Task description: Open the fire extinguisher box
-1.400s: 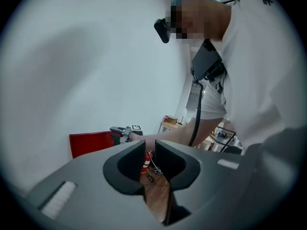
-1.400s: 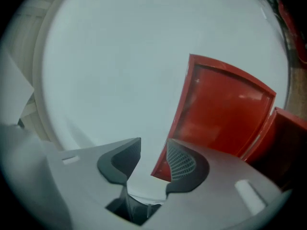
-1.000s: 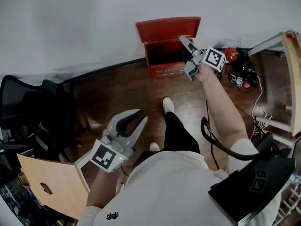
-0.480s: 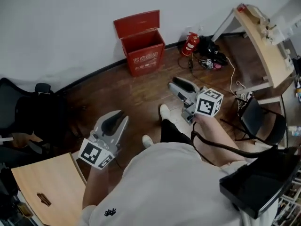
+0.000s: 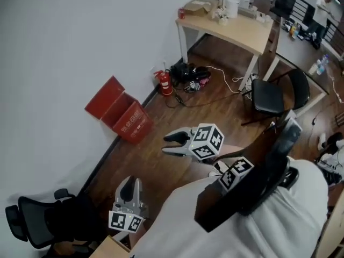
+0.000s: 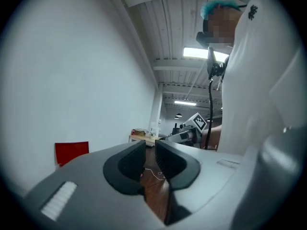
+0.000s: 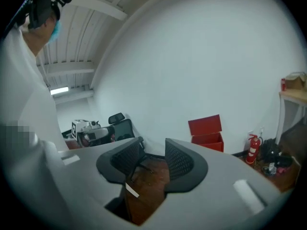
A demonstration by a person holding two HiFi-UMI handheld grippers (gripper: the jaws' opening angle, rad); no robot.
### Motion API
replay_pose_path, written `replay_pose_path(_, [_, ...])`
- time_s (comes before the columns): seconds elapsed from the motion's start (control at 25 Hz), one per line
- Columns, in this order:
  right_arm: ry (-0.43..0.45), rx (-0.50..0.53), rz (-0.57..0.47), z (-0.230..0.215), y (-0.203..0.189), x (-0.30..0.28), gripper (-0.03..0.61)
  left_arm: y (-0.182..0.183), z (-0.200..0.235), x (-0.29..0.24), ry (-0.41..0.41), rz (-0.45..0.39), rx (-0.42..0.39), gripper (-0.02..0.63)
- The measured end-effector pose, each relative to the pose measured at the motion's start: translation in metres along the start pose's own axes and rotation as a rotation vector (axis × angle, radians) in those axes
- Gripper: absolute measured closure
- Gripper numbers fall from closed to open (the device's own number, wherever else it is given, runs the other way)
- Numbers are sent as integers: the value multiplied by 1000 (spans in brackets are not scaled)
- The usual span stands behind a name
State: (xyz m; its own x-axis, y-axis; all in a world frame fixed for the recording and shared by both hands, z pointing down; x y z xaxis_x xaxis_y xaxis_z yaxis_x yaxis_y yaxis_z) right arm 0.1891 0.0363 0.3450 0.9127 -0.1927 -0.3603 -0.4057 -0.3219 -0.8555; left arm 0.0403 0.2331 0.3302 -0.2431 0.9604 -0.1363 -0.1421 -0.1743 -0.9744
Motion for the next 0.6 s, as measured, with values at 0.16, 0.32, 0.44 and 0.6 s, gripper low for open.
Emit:
replay_pose_path(0.16, [-56,83,10,-6,7,31,422,14,-20,-31,-45,-21,-26,554])
replay_pose_path(0.32, [-83,126,24,-7,4,40,426,11,-30,-39,-72,-10,-50,554])
replay_pose_path(0.44, [-94,131,18,-6,0,49,433,6,-37,-42,-72,0,-42,554])
replay_pose_path(0.6, [-92,145,28,-3,-8,56,439,5,-47,-46,-78,2,-44,554])
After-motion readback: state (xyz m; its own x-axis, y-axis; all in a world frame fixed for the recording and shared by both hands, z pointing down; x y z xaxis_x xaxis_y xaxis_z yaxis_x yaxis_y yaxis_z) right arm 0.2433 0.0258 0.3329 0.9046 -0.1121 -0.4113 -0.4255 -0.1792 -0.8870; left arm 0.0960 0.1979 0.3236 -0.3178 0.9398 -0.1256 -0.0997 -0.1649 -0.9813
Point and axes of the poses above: the fingertips, and each gripper's own axes: x backward along the fingers, z to its left, y out of its top, the point moved 6 cm from there along x, backward along the fingers, and after that the axes turned 5 degrees about z, right-handed, at the moved point
